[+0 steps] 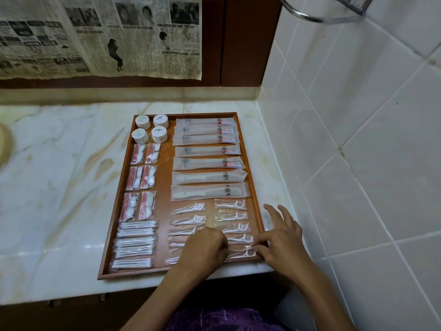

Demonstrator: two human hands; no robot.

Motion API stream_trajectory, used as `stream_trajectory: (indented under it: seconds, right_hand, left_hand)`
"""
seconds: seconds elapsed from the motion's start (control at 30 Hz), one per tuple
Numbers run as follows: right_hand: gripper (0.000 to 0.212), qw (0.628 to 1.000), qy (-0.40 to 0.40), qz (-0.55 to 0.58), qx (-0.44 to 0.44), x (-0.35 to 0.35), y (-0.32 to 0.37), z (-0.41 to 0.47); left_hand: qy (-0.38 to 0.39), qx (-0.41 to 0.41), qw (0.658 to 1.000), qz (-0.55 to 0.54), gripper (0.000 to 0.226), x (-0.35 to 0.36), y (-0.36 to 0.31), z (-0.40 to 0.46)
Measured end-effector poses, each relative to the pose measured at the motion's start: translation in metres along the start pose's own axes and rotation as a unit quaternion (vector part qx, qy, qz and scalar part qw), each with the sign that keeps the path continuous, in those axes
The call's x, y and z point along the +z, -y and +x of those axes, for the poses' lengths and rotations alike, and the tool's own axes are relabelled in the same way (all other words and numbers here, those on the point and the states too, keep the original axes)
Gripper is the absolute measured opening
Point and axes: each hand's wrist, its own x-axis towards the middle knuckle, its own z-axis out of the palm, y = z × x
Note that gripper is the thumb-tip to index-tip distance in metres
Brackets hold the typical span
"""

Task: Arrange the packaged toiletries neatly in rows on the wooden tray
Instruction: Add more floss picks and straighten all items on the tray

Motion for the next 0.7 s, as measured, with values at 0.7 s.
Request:
stream_trajectory:
  seconds: [0.7]
  right_hand:
    - [0.014, 0.999, -0.034, 0.035, 0.006, 0.006, 0.006, 0.005]
  left_hand:
    - [-0.039, -0.011, 0.999, -0.024, 0.027, -0.006, 0.006, -0.005]
